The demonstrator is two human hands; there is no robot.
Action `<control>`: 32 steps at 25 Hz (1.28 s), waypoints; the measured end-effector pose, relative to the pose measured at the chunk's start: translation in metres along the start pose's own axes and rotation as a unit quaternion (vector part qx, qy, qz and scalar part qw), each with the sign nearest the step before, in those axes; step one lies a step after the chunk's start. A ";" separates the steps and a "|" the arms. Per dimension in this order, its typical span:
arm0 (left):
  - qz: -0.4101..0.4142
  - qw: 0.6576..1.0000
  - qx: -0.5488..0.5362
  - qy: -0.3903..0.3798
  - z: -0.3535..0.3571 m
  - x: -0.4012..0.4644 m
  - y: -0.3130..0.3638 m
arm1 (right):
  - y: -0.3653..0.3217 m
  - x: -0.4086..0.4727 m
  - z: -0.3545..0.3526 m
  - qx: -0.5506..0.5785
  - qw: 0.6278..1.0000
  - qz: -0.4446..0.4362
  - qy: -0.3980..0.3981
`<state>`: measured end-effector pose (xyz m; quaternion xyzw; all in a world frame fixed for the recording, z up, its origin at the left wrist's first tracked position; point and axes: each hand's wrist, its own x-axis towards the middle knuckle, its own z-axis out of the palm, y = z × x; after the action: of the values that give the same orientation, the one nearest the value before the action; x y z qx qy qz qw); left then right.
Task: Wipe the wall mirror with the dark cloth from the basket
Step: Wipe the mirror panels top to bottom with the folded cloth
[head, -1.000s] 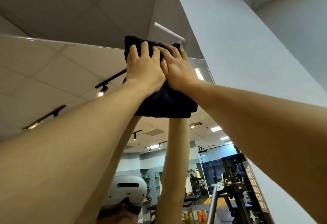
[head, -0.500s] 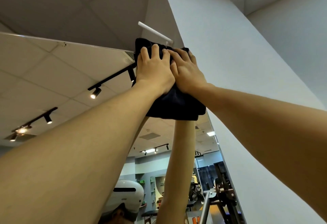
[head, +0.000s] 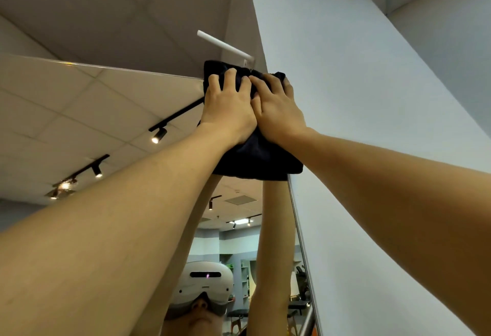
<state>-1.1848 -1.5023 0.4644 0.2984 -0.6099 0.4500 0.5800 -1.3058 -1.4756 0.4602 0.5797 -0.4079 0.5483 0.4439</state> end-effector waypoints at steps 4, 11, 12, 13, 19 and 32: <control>0.005 1.000 -0.009 -0.010 -0.006 -0.019 0.005 | -0.002 -0.017 0.000 0.008 1.000 -0.005 0.003; 0.010 0.999 -0.031 -0.006 -0.018 -0.060 0.012 | -0.004 -0.054 0.003 0.010 1.000 -0.011 0.009; 0.011 0.999 -0.038 -0.002 -0.020 -0.064 0.012 | -0.006 -0.056 0.003 0.013 1.000 -0.007 0.007; 0.014 0.999 -0.043 -0.003 -0.021 -0.067 0.011 | -0.006 -0.055 0.005 0.013 1.000 0.001 0.001; 0.004 0.999 -0.036 -0.015 -0.025 -0.068 -0.003 | -0.017 -0.042 0.030 -0.089 0.996 -0.022 -0.008; -0.023 1.000 -0.010 -0.017 -0.075 -0.102 -0.134 | -0.158 -0.057 0.070 -0.050 0.998 -0.042 -0.004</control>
<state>-1.0180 -1.5072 0.3864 0.3145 -0.6172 0.4248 0.5828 -1.1388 -1.5005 0.3925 0.5756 -0.4121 0.5058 0.4930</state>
